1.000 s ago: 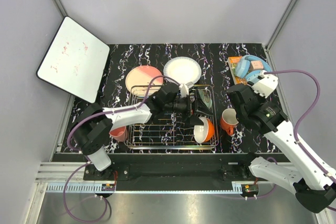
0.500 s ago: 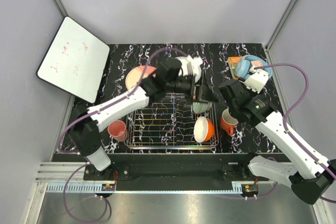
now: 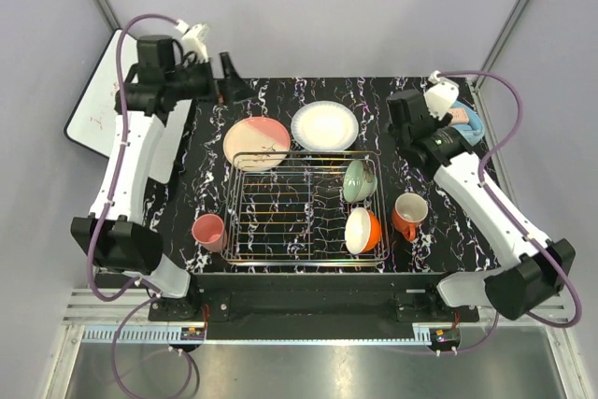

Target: Load the mixed dishes into the dish rack

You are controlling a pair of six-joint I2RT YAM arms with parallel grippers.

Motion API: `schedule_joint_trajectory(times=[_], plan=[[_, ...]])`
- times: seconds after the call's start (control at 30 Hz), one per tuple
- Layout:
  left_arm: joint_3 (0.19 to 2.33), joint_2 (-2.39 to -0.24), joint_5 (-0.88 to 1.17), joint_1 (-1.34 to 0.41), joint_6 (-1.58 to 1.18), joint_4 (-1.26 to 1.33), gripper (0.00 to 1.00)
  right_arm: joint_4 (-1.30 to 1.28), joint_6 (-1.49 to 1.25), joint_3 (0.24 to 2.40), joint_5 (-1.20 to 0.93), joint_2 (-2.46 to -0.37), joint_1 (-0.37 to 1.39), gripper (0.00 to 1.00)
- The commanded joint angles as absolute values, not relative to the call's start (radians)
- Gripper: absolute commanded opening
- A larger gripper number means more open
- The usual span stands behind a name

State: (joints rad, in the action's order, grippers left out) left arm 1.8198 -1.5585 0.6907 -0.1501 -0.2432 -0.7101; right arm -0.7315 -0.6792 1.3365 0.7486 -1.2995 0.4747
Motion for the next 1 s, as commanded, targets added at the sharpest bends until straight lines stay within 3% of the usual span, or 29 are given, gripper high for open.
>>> schedule_joint_trajectory(times=[0.0, 0.1, 0.27, 0.4, 0.73, 0.97], plan=[[1.671, -1.562, 0.787, 0.023, -0.218, -0.839, 0.99, -0.638, -0.608, 1.422, 0.609, -1.388, 0.474, 0.73], [1.612, -1.526, 0.642, 0.026, -0.074, -0.893, 0.99, -0.649, -0.552, 1.465, 0.514, -1.452, 0.474, 0.74], [1.609, -1.46, 0.41, 0.023, -0.022, -0.882, 0.99, -0.664, -0.511, 1.459, 0.365, -1.462, 0.474, 0.88], [1.644, -1.462, 0.356, 0.021, -0.015, -0.888, 0.99, -0.663, -0.486, 1.428, 0.333, -1.422, 0.474, 0.99], [1.788, -1.607, 0.195, -0.107, -0.035, -0.897, 0.99, -0.667, -0.439, 1.465, 0.264, -1.485, 0.424, 1.0], [1.916, -1.721, 0.233, -0.146, -0.035, -0.904, 0.99, -0.667, -0.469, 1.649, 0.071, -1.707, 0.27, 1.0]])
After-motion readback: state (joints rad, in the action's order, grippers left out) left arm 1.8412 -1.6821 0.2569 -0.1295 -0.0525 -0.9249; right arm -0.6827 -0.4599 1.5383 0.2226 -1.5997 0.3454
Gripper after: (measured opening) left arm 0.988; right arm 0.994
